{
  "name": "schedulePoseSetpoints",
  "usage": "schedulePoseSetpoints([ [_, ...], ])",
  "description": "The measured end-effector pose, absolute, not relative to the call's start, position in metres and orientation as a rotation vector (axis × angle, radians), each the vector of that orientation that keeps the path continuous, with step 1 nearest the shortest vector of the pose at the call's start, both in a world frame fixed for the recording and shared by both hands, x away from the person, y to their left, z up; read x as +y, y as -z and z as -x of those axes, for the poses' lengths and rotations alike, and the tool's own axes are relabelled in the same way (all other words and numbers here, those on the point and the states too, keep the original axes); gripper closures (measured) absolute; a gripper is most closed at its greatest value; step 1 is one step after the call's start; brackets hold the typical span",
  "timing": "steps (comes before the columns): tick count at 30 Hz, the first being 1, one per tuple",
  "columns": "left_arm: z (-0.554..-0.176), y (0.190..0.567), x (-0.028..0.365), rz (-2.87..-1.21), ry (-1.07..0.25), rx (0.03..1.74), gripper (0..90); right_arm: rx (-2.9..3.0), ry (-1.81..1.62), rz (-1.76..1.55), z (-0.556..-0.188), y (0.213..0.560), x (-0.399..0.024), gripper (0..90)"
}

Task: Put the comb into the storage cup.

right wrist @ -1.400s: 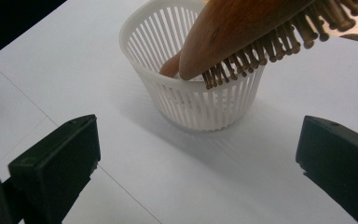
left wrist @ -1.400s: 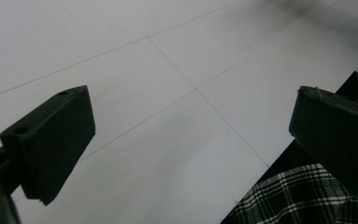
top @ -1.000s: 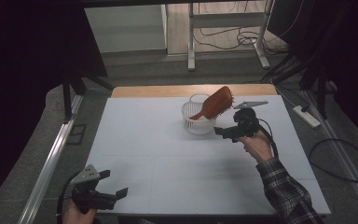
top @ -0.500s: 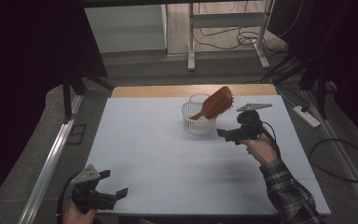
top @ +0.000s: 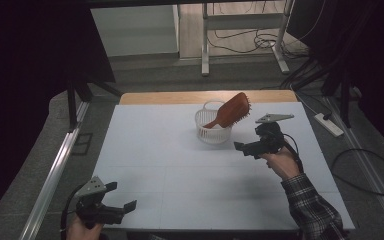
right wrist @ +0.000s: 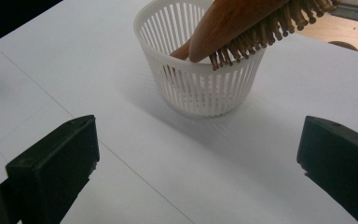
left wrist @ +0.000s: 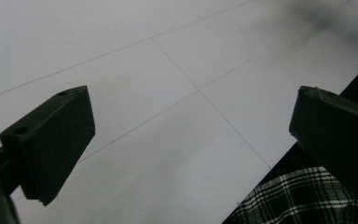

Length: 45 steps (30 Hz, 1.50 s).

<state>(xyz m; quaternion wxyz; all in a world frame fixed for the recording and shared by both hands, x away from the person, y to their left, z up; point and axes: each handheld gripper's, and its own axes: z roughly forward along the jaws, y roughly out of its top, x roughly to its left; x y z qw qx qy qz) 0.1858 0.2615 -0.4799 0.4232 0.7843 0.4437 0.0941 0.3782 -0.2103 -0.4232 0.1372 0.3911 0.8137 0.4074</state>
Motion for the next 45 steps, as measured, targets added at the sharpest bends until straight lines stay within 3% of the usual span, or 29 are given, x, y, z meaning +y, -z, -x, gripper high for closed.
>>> schedulePoseSetpoints([
  [45, -0.186, 0.48, 0.262, -1.976, -0.247, 1.105, 0.8, 2.428, -1.141, -1.049, -0.343, 0.429, -0.218, 0.0],
])
